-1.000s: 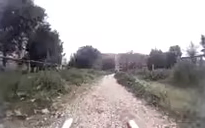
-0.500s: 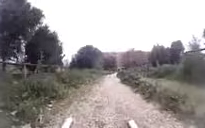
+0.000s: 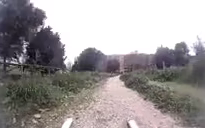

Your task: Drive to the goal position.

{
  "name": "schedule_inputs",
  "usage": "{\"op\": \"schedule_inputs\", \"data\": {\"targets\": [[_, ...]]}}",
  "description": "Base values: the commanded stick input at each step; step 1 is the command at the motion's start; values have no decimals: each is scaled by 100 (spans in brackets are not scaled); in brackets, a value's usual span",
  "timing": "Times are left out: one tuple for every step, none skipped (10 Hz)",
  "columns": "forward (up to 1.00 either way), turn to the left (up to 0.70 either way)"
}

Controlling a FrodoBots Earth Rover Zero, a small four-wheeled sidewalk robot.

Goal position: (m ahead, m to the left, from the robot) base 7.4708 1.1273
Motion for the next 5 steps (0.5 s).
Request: {"op": "schedule_inputs", "data": {"targets": [[70, 0], [70, 0], [70, 0], [70, 0], [70, 0]]}}
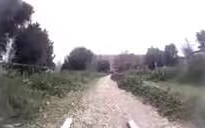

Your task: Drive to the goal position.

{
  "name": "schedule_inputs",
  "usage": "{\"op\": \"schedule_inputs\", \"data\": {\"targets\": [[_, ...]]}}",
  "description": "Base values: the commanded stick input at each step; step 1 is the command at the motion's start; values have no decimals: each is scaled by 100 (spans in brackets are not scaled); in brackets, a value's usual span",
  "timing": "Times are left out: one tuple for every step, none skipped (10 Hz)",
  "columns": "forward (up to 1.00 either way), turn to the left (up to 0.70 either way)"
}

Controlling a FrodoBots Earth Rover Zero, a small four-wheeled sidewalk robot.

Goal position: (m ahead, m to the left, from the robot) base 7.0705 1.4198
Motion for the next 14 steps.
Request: {"op": "schedule_inputs", "data": {"targets": [[70, 0], [70, 0], [70, 0], [70, 0], [70, 0], [70, 0], [70, -24], [70, -33], [70, -24], [70, -13], [70, -6], [70, -5], [70, -4], [70, -4]]}}
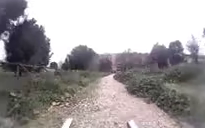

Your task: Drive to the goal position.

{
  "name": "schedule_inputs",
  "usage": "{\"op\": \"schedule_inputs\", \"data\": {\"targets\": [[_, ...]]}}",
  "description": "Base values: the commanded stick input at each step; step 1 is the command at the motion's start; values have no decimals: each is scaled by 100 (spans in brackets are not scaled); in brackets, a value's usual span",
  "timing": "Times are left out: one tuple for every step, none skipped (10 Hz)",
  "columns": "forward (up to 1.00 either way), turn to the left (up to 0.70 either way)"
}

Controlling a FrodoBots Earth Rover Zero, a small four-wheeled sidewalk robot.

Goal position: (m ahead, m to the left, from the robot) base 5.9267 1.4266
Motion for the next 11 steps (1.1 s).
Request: {"op": "schedule_inputs", "data": {"targets": [[70, -4], [70, -4], [70, -8], [70, -27], [70, -33], [70, -8], [70, 0], [70, 0], [70, 0], [70, 0], [70, 0]]}}
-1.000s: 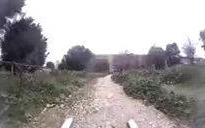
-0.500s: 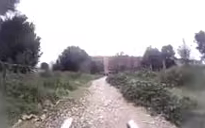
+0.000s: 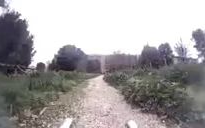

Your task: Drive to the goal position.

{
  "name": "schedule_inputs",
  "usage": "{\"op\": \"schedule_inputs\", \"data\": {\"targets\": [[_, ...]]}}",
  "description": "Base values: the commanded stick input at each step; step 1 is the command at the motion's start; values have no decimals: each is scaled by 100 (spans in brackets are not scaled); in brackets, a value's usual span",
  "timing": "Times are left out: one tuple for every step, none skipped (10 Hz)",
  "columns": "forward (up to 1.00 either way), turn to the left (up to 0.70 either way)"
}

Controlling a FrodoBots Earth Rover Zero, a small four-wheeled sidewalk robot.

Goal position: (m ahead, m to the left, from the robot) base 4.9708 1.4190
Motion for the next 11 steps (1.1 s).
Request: {"op": "schedule_inputs", "data": {"targets": [[70, 0], [70, 0], [70, 0], [70, 0], [70, 0], [70, 0], [70, 0], [70, 0], [70, 0], [70, 0], [70, 0]]}}
